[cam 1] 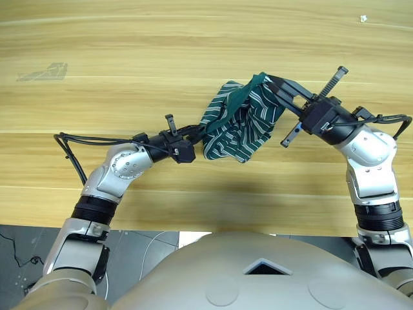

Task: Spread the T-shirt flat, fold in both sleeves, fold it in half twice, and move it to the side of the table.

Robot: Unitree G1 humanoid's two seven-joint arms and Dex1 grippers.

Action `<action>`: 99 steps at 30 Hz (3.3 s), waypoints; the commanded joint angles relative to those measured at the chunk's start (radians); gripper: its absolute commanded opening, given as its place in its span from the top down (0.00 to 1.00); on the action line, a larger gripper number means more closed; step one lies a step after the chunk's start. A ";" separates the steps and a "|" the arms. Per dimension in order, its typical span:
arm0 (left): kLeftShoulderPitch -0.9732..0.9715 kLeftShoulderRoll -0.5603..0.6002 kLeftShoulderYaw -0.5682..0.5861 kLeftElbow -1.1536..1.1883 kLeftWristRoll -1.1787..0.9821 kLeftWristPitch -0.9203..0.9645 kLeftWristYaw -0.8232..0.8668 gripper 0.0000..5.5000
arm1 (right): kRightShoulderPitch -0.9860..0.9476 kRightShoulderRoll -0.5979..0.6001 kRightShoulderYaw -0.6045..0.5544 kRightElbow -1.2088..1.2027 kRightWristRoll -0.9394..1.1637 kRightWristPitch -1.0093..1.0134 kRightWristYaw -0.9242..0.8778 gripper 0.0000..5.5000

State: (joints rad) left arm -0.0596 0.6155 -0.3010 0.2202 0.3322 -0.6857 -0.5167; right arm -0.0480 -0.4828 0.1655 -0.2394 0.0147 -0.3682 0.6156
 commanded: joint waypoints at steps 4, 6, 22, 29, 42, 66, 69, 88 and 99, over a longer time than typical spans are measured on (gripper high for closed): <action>-0.021 0.016 0.012 -0.004 -0.001 -0.011 -0.001 1.00 | -0.016 -0.001 0.003 0.037 -0.008 -0.019 0.004 1.00; -0.031 0.032 0.030 -0.021 -0.023 -0.005 -0.013 1.00 | -0.033 -0.004 -0.002 0.069 -0.002 -0.022 0.010 1.00; -0.886 0.107 0.075 0.045 -0.117 0.514 -0.298 1.00 | -0.771 -0.173 -0.113 0.768 -0.007 -0.054 0.139 1.00; -1.441 0.028 -0.184 0.834 0.311 0.404 0.036 1.00 | -1.325 -0.143 0.030 1.408 -0.350 -0.065 -0.285 1.00; -1.499 -0.074 -0.294 1.102 0.437 0.313 0.216 1.00 | -1.426 -0.108 0.145 1.572 -0.544 -0.047 -0.563 1.00; -0.028 0.557 0.176 -0.811 -0.114 0.412 -0.465 1.00 | -0.020 -0.450 0.092 -0.100 0.045 0.007 0.170 1.00; 0.176 0.567 0.176 -0.922 -0.121 0.448 -0.494 1.00 | 0.039 -0.480 0.090 -0.204 0.138 0.086 0.258 1.00; 0.325 0.584 0.251 -1.059 -0.417 0.639 -0.657 0.51 | 0.234 -0.560 0.115 -0.352 0.385 0.397 0.562 0.78; -0.111 0.302 0.142 -0.582 -0.334 0.662 -0.403 0.21 | 0.000 -0.385 0.064 -0.040 0.135 0.324 0.381 0.58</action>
State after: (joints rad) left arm -0.1149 0.9627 -0.1183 -0.4544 -0.0997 0.0365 -0.9791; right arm 0.0238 -0.9201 0.2405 -0.3422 0.2214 -0.0008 1.0647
